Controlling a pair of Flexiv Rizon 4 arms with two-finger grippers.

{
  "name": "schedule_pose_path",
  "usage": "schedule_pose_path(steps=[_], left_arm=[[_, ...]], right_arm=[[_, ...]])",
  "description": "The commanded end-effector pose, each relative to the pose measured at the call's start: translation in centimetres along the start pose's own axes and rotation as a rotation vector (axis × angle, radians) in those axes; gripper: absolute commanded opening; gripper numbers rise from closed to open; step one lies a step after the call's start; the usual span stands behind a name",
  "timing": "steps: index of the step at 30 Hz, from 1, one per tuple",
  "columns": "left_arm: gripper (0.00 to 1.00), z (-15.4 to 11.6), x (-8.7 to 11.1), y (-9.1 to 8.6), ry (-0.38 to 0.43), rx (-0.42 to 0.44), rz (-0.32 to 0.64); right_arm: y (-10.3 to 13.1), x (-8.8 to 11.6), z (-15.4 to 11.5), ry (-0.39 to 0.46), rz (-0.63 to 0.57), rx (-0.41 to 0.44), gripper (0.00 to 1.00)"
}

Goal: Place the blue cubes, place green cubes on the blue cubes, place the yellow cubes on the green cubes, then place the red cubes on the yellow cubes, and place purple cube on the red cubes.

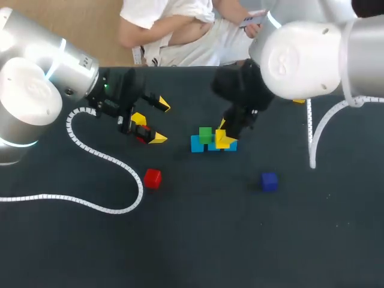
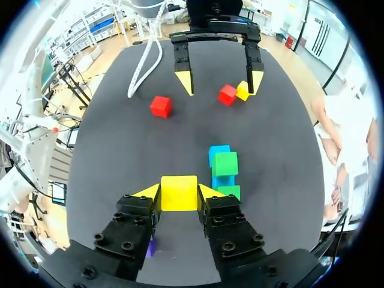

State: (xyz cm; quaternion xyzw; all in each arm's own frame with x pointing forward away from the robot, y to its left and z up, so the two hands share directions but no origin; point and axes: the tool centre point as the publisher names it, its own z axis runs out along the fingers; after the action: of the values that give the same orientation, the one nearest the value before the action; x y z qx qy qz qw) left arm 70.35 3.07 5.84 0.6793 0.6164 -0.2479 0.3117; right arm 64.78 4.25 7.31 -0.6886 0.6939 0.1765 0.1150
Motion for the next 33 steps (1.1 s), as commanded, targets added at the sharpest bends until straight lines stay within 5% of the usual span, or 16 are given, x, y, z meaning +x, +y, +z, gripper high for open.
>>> schedule_pose_path(steps=[1,16,33], left_arm=[[1.00,0.0,0.0,0.2,0.003,0.005,-0.001],[1.00,0.0,0.0,0.2,0.003,0.005,-0.001],[1.00,0.0,0.0,0.2,0.003,0.005,-0.001]], right_arm=[[-1.5,-0.6,0.4,0.004,-0.005,-0.015,0.00],[-4.1,-1.5,-0.1,0.058,-0.002,0.035,0.00],[-4.8,-0.2,0.9,0.017,0.040,0.053,0.00]])
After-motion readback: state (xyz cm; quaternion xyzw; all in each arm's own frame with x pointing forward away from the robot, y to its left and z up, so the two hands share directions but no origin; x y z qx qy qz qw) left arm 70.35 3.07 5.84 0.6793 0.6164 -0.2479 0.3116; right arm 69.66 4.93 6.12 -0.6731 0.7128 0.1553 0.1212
